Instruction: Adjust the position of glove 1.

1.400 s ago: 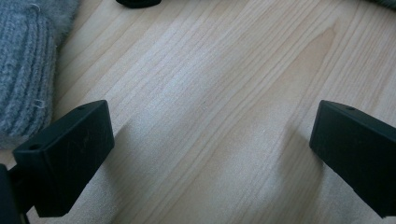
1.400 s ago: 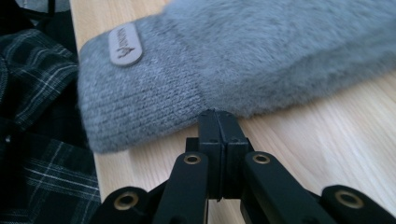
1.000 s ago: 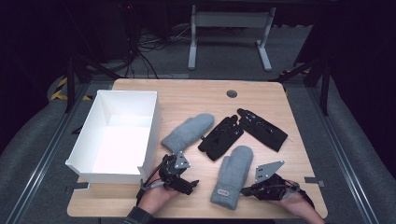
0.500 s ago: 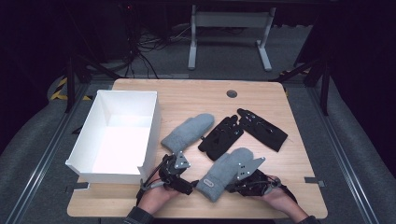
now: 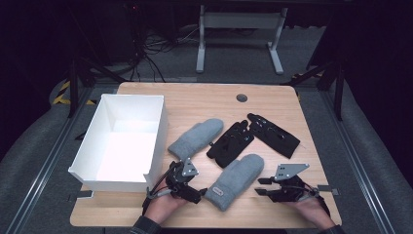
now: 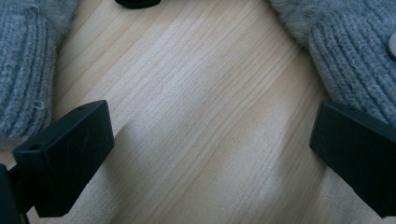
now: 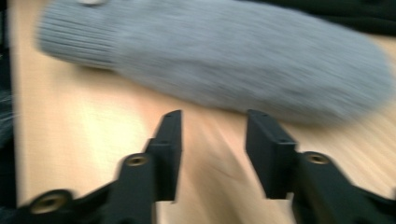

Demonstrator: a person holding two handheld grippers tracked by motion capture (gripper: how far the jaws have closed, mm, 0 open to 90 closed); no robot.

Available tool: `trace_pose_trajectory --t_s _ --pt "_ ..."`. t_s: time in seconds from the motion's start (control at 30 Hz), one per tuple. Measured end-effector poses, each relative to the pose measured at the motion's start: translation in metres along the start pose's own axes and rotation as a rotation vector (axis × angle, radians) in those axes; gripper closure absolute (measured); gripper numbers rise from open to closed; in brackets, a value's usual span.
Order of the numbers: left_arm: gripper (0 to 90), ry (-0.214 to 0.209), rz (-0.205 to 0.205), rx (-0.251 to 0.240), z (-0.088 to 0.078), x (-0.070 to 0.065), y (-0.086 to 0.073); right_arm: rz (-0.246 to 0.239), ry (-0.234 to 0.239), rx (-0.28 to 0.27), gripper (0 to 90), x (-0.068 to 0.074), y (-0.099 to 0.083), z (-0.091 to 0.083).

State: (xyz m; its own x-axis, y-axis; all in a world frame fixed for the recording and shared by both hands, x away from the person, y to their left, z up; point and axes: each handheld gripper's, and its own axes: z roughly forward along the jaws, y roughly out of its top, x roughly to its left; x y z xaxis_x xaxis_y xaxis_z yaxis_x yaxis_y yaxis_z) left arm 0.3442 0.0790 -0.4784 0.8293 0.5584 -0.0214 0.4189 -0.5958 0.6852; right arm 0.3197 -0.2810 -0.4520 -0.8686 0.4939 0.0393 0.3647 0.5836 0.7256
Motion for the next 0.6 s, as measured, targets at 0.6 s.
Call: trace_pose_trajectory --t_s 0.6 --pt "5.6 0.030 -0.036 0.003 -0.011 -0.002 0.016 0.021 -0.117 -0.016 20.9 -0.017 -0.019 0.006"
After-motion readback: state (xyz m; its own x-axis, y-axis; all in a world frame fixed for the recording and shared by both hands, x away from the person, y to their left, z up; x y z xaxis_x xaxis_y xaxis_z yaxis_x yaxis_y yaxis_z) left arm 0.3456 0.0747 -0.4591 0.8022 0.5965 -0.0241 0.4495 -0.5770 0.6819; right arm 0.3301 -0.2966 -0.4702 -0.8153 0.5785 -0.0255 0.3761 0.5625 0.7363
